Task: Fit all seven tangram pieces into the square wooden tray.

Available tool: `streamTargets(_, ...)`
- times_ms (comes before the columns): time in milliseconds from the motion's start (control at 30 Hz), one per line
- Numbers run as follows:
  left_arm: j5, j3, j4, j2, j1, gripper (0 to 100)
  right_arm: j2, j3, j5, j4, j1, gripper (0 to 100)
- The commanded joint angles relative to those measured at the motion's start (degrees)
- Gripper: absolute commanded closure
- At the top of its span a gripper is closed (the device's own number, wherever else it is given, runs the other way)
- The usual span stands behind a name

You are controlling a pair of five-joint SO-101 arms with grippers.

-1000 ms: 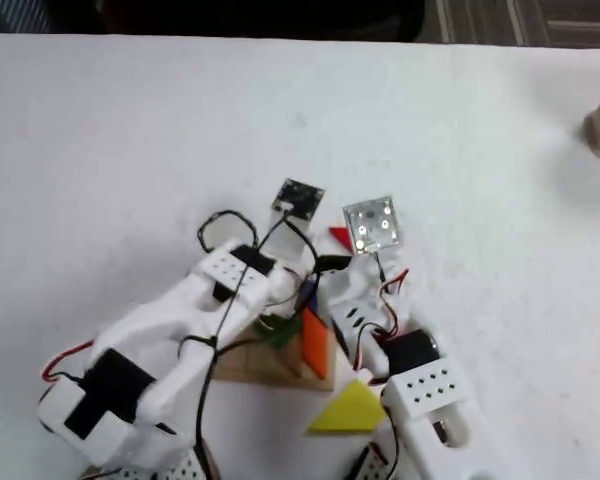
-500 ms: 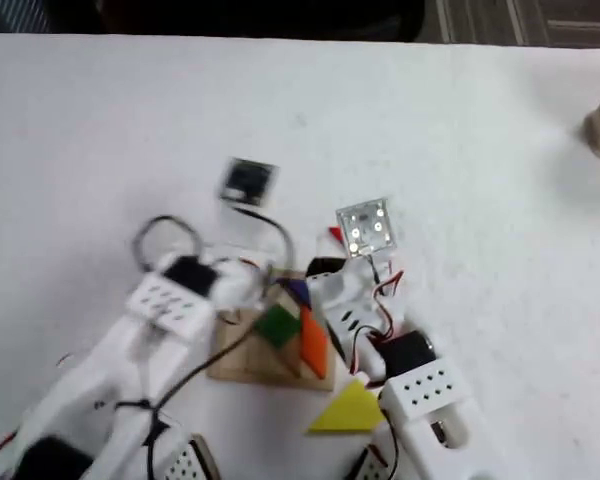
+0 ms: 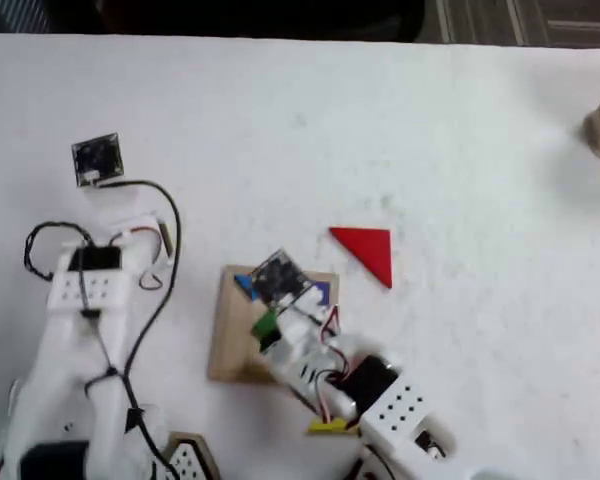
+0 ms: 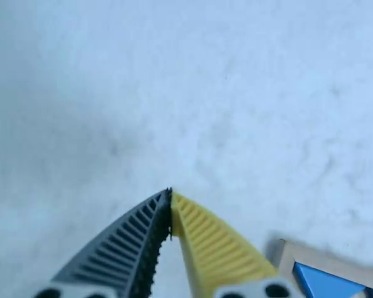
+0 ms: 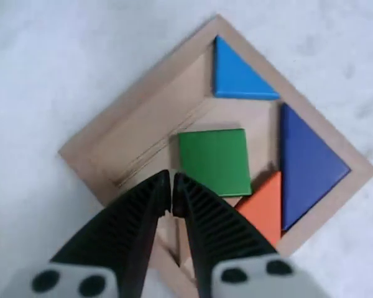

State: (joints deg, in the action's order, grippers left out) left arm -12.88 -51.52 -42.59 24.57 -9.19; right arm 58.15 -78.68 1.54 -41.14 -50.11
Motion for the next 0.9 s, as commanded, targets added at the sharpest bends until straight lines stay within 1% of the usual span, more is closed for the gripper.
streamTargets(0, -0.4, 7.0, 1.6, -7.2, -1.2, 97, 0.9, -0.3, 2.4, 1.5, -3.1, 98.1)
streamTargets(100, -0.4, 10.3, 1.6, -11.1, -3.2, 97, 0.9, -2.5, 2.5, 4.8, -5.4, 97.6)
streamTargets(233, -0.4, 12.0, 1.6, -13.6, -4.4, 97, -1.0, -2.8, 3.1, 5.4, -5.4, 92.5)
streamTargets(300, -0.4, 12.0, 1.7, -13.8, -4.4, 97, -4.3, -2.1, 4.6, 7.0, -5.3, 92.2)
streamTargets(367, -0.4, 12.0, 1.7, -14.0, -4.3, 97, -8.4, -0.5, 4.9, 9.0, -3.6, 93.2)
streamTargets(500, -0.4, 12.0, 1.7, -14.0, -4.2, 97, -18.1, 4.2, 5.0, 12.5, -0.5, 98.5)
streamTargets(700, -0.4, 12.0, 1.7, -14.1, -4.2, 97, -29.1, 9.5, 5.1, 14.8, 3.4, 98.2)
streamTargets(867, -0.4, 12.0, 1.7, -14.1, -4.2, 97, -31.9, 11.7, 5.1, 14.5, 6.8, 98.2)
